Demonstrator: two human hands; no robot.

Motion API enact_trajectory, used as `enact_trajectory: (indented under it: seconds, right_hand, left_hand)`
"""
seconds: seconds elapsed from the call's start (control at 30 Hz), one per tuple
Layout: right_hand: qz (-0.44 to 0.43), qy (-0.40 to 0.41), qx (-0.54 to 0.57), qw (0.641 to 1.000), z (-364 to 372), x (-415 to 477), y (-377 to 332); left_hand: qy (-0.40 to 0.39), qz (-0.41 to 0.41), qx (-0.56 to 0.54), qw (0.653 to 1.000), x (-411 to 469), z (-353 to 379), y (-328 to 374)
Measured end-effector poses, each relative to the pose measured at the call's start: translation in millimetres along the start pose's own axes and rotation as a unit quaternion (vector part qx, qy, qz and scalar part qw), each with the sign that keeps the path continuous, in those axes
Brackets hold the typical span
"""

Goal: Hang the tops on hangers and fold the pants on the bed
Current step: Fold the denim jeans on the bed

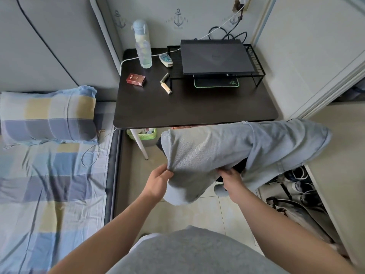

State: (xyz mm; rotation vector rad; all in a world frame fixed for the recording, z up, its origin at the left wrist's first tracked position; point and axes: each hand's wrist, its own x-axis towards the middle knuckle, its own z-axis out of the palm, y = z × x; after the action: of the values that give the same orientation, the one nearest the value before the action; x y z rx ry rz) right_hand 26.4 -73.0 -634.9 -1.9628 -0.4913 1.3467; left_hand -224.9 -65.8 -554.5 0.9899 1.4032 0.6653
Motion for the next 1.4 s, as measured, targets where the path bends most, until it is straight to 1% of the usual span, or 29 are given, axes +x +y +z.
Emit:
enact_trajectory:
  seconds: [0.07, 0.13, 0.2, 0.27, 0.4, 0.47, 0.53, 0.6, 0.67, 0.73, 0.87, 0.93, 1.03, 1.17, 1.3, 1.4]
  right_hand:
    - [0.013, -0.006, 0.005, 1.0, 5, -12, 0]
    - [0.007, 0.005, 0.025, 1.0, 6, -27, 0]
    - [-0.017, 0.018, 0.033, 0.999, 2, -50, -1]
    - [-0.048, 0.011, 0.048, 0.998, -4, -82, -4]
    - [-0.132, -0.064, 0.097, 0.984, -20, -152, -21]
    - [-0.17, -0.095, 0.14, 0.971, -28, -179, -41]
    - [-0.223, -0.125, 0.183, 0.949, -33, -200, -72]
    - [-0.282, -0.131, 0.19, 0.931, -35, -216, -108]
    - [-0.329, -0.119, 0.191, 0.917, -34, -229, -146]
    - [-0.37, -0.106, 0.182, 0.905, -29, -242, -185]
    - [-0.457, -0.089, 0.128, 0.876, -6, -276, -268]
    - [-0.502, -0.093, 0.123, 0.851, 10, -293, -307]
    - [-0.561, -0.109, 0.116, 0.812, 36, -320, -358]
    - [-0.627, -0.173, 0.082, 0.755, 79, -366, -417]
    - [-0.671, -0.227, 0.061, 0.703, 130, -409, -467]
    - [-0.686, -0.285, 0.048, 0.668, 176, -441, -498]
  left_hand:
    - [0.0, 0.007, 0.001, 1.0, 0, -4, 1]
    - [-0.014, 0.007, -0.002, 1.0, 0, -7, 4]
    - [-0.031, -0.001, -0.016, 0.999, 1, -9, 3]
    - [-0.052, -0.013, -0.027, 0.998, 1, -11, 2]
    - [-0.184, -0.047, -0.056, 0.98, -7, -17, 12]
    - [-0.221, -0.047, -0.061, 0.972, -15, -19, 27]
    - [-0.249, -0.041, -0.093, 0.963, -22, -22, 48]
    - [-0.277, -0.012, -0.142, 0.95, -25, -29, 73]
    - [-0.297, 0.045, -0.196, 0.933, -29, -41, 110]
    - [-0.29, 0.104, -0.218, 0.926, -37, -58, 156]
    - [-0.267, 0.221, -0.197, 0.917, -54, -97, 241]
    - [-0.259, 0.273, -0.196, 0.906, -63, -117, 278]
    - [-0.238, 0.32, -0.21, 0.893, -80, -149, 329]
    - [-0.156, 0.409, -0.23, 0.869, -110, -209, 386]
    - [-0.072, 0.486, -0.202, 0.847, -149, -279, 424]
    - [0.006, 0.529, -0.172, 0.831, -186, -339, 442]
